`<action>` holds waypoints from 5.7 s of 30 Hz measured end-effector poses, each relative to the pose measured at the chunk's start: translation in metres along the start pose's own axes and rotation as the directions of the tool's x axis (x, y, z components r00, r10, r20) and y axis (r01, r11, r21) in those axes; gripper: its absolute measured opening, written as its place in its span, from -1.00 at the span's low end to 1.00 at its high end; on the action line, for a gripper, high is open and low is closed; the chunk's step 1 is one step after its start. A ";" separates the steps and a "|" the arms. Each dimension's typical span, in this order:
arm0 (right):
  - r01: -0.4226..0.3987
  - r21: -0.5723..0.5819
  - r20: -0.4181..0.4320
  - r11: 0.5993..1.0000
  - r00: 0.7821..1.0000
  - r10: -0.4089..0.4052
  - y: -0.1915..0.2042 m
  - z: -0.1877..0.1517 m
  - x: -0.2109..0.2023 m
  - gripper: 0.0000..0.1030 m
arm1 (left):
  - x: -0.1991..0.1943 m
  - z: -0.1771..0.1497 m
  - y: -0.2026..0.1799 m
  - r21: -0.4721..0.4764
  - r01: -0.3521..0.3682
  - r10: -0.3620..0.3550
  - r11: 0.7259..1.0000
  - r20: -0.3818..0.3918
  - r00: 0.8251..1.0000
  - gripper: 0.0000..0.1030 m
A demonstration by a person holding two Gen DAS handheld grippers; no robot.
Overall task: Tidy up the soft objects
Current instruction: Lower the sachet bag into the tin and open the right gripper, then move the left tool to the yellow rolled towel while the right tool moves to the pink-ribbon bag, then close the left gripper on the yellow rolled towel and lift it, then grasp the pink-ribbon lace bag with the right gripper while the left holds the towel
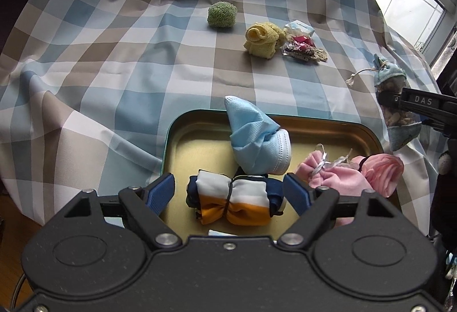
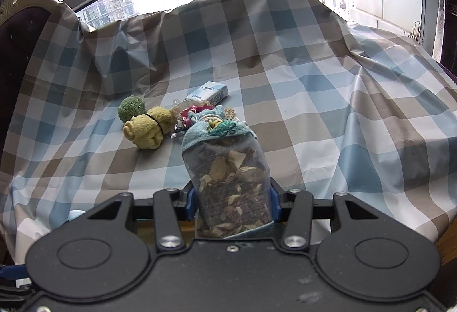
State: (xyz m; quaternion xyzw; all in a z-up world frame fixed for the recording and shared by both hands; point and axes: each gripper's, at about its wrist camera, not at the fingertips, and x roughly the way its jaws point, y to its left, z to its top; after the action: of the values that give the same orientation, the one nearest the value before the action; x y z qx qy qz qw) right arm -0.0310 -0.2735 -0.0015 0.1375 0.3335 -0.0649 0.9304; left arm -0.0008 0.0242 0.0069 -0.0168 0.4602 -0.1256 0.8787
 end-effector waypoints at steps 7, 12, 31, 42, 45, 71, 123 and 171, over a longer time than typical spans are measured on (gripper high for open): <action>-0.027 -0.018 -0.111 0.999 0.993 0.025 0.004 -0.020 0.012 -0.09 | 0.004 0.004 -0.002 -0.001 -0.002 0.002 1.000 -0.003 1.000 0.53; -0.085 -0.007 -0.197 0.996 0.977 0.082 0.005 -0.040 -0.002 -0.09 | 0.003 0.005 -0.001 -0.003 -0.003 0.003 1.000 0.001 1.000 0.53; -0.125 -0.065 -0.077 0.990 0.990 0.120 0.017 -0.028 -0.052 0.49 | 0.002 0.006 -0.004 0.001 -0.014 0.014 1.000 0.006 1.000 0.53; -0.121 -0.067 -0.127 0.990 0.986 0.111 0.017 -0.036 -0.048 0.49 | 0.006 0.001 -0.004 0.007 -0.037 0.037 0.999 -0.014 0.999 0.54; -0.118 -0.075 -0.144 0.990 0.984 0.106 0.019 -0.037 -0.046 0.49 | 0.009 -0.001 -0.003 0.013 -0.042 0.043 0.999 -0.031 0.999 0.54; -0.081 -0.150 -0.128 0.985 0.990 0.062 0.031 0.050 0.035 0.78 | 0.058 0.105 0.004 0.146 -0.079 0.082 0.986 -0.015 0.997 0.55; -0.097 -0.301 -0.052 0.949 0.995 0.085 0.018 0.076 0.224 1.00 | 0.211 0.208 -0.046 0.319 -0.003 0.011 0.948 -0.023 1.000 0.89; -0.024 -0.410 0.010 0.912 0.999 0.031 0.036 0.069 0.215 1.00 | 0.212 0.206 -0.004 0.098 0.002 -0.002 0.995 -0.002 1.000 0.01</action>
State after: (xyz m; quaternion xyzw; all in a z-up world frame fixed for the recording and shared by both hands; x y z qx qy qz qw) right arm 0.1833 -0.2658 -0.0799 -0.0564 0.3300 0.0184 0.9421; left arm 0.2813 -0.0473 -0.0442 0.0263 0.4543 -0.1489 0.8780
